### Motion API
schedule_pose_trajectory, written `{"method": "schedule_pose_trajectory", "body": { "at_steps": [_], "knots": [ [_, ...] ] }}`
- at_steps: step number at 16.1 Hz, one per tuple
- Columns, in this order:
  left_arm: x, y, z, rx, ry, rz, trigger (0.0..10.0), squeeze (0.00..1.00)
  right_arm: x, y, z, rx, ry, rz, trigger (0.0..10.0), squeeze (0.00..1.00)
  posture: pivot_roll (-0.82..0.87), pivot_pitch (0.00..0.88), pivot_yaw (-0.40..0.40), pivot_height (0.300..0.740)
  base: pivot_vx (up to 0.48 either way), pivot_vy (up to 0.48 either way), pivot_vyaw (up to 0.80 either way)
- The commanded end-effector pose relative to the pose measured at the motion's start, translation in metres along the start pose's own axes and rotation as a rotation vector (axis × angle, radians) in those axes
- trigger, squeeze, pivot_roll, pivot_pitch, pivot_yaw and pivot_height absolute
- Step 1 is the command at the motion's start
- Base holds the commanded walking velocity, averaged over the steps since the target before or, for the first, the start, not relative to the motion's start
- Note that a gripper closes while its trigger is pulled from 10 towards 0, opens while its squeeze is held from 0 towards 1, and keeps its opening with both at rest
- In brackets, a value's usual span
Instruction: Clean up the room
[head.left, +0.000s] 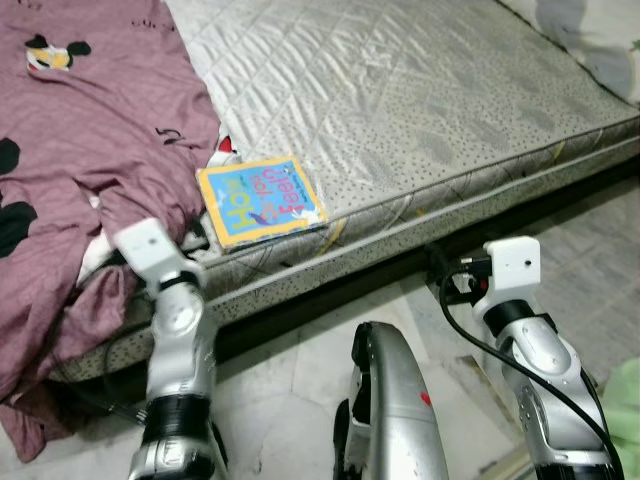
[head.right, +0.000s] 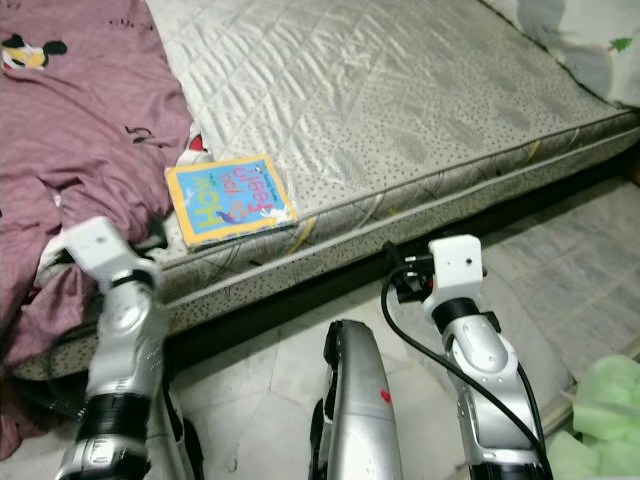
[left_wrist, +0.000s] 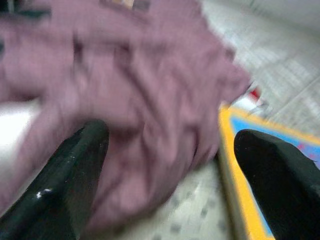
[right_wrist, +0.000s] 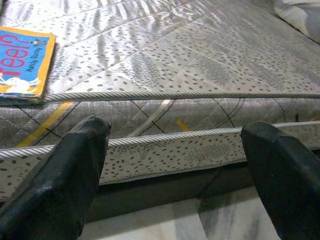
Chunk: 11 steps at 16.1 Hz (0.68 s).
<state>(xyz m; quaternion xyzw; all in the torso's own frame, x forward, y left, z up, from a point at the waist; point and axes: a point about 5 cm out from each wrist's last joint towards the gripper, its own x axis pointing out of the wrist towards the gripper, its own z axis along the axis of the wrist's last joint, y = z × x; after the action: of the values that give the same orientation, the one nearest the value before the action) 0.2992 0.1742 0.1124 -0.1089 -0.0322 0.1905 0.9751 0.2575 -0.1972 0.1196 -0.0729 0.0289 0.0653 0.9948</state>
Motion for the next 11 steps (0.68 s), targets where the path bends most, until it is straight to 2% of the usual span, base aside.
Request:
{"method": "schedule_pose_trajectory", "body": {
  "at_steps": [1, 2, 4, 6, 7, 10, 11],
  "knots": [
    [-0.002, -0.014, 0.012, 0.009, -0.046, -0.071, 10.0, 0.0, 0.001, -0.004, -0.001, 0.004, 0.002, -0.016, 10.0, 0.0, -0.13, 0.15, -0.113, 0.496, 0.0, 0.0, 0.0],
    [0.001, -0.023, 0.018, 0.005, -0.067, -0.14, 10.0, 0.0, 0.004, -0.002, -0.001, 0.008, -0.004, -0.015, 10.0, 0.0, -0.13, 0.148, -0.113, 0.496, 0.0, 0.0, 0.0],
    [0.006, -0.027, 0.02, -0.004, -0.073, -0.159, 10.0, 0.0, 0.007, -0.001, 0.002, 0.011, -0.018, -0.019, 10.0, 0.0, -0.13, 0.144, -0.11, 0.496, 0.0, 0.0, 0.0],
    [0.011, -0.028, 0.01, -0.045, 0.015, -0.154, 10.0, 0.0, 0.008, -0.003, 0.005, 0.006, -0.028, -0.029, 10.0, 0.0, -0.14, 0.146, -0.109, 0.496, 0.0, 0.0, 0.0],
    [0.015, -0.024, -0.013, -0.117, 0.152, -0.118, 10.0, 0.0, 0.007, -0.006, 0.003, 0.001, -0.026, -0.041, 10.0, 0.0, -0.15, 0.148, -0.106, 0.496, 0.0, 0.0, 0.0],
    [0.018, -0.018, -0.035, -0.157, 0.249, -0.104, 10.0, 0.0, 0.005, -0.008, 0.005, -0.006, -0.027, -0.048, 10.0, 0.0, -0.17, 0.155, -0.106, 0.496, 0.0, 0.0, 0.0],
    [0.02, -0.016, -0.046, -0.211, 0.317, -0.105, 10.0, 0.0, 0.004, -0.009, 0.006, -0.011, -0.028, -0.053, 10.0, 0.0, -0.18, 0.16, -0.106, 0.496, 0.0, 0.0, 0.0]
  ]
}}
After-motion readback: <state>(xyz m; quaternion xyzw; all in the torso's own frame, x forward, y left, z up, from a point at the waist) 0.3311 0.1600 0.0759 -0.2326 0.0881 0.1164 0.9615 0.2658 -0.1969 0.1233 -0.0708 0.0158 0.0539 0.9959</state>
